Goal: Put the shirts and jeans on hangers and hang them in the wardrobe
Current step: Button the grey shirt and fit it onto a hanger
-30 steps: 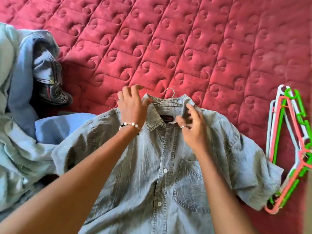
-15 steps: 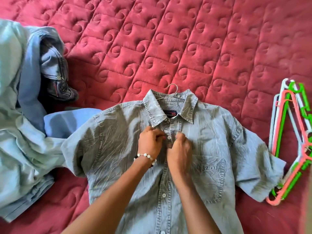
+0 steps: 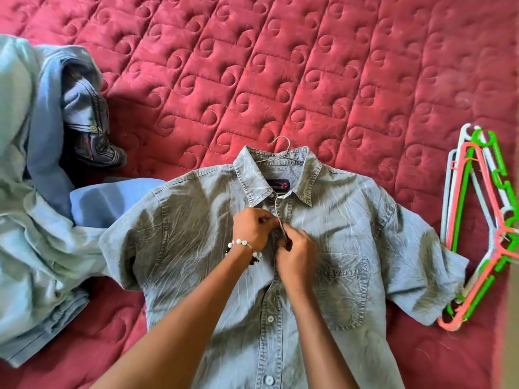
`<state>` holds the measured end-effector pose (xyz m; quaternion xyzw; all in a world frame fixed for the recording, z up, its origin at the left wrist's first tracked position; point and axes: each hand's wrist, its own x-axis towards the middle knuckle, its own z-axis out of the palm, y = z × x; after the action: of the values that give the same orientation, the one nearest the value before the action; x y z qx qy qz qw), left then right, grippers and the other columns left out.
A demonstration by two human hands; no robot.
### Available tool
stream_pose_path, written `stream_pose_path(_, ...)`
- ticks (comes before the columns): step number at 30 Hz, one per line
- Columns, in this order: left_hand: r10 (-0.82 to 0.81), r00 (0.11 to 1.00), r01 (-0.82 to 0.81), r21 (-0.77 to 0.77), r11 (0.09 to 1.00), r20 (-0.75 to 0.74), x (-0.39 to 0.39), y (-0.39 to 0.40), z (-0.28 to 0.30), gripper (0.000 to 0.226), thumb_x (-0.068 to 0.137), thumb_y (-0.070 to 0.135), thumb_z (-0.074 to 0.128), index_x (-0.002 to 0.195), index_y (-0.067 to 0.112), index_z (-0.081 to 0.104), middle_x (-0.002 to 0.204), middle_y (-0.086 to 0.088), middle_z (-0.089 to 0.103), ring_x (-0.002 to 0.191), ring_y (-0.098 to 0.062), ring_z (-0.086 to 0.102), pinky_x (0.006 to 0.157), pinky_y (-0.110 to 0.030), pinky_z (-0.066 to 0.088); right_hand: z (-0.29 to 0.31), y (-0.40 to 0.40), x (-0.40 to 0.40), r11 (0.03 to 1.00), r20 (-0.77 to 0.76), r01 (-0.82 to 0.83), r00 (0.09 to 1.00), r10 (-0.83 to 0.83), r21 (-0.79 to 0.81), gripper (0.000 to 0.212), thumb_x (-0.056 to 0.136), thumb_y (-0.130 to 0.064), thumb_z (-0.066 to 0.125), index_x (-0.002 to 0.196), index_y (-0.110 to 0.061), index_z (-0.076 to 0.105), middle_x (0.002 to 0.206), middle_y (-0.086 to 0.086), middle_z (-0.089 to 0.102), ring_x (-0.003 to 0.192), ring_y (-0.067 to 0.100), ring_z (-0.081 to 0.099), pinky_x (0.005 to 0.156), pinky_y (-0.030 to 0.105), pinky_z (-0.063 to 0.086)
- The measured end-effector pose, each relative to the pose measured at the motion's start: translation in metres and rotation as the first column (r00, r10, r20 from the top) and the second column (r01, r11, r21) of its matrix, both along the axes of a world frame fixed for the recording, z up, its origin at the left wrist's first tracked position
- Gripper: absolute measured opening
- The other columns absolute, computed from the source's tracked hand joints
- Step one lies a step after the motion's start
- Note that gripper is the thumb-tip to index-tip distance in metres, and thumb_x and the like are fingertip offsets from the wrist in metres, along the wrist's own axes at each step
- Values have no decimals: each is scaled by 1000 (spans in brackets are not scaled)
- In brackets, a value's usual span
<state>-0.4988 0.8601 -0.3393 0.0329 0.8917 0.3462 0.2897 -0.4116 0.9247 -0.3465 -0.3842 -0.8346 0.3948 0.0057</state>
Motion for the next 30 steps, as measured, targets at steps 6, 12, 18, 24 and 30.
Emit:
stream_pose_path(6, 100, 994, -99, -30, 995, 40, 1, 4, 3, 13, 83, 22, 71, 92, 14, 77, 89, -6, 74, 79, -15, 63, 70, -19, 43, 2, 7, -6, 984, -50, 88, 994, -97, -155, 23, 87, -5, 65, 109, -4, 71, 100, 12, 70, 93, 25, 63, 81, 30, 51)
stream_pose_path(12, 151, 987, -147, -91, 985, 50, 7, 7, 1, 13, 85, 27, 69, 90, 17, 76, 85, -3, 69, 68, -11, 52, 62, -20, 35, 4, 14, -8, 918, -9, 236, 968, -252, -319, 24, 89, -4, 63, 111, -7, 71, 106, 5, 72, 90, 10, 61, 87, 25, 51)
stream_pose_path(18, 215, 958, -209, -54, 976, 191, 3, 4, -2, 18, 86, 29, 68, 94, 14, 75, 90, -4, 69, 77, -16, 60, 69, -25, 48, 0, 18, -10, 896, 45, 224, 973, -224, -384, 20, 92, -9, 60, 103, -19, 74, 98, 1, 74, 91, 18, 67, 85, 40, 56)
stream_pose_path(24, 168, 966, -166, -27, 986, 199, -1, 4, 1, 13, 86, 20, 68, 96, 14, 75, 93, -8, 73, 89, -26, 69, 82, -36, 56, 0, 27, -14, 853, 83, 191, 981, -173, -486, 13, 86, -15, 70, 77, -23, 68, 78, 1, 73, 70, 16, 66, 70, 40, 57)
stream_pose_path(30, 53, 980, -39, -78, 996, 192, -3, 5, 13, 33, 97, 31, 51, 79, 8, 66, 70, -8, 60, 66, -20, 56, 60, -24, 43, -2, 35, -21, 828, 130, 165, 985, -113, -536, 15, 81, -4, 70, 74, -18, 69, 72, 4, 72, 64, 22, 67, 59, 34, 57)
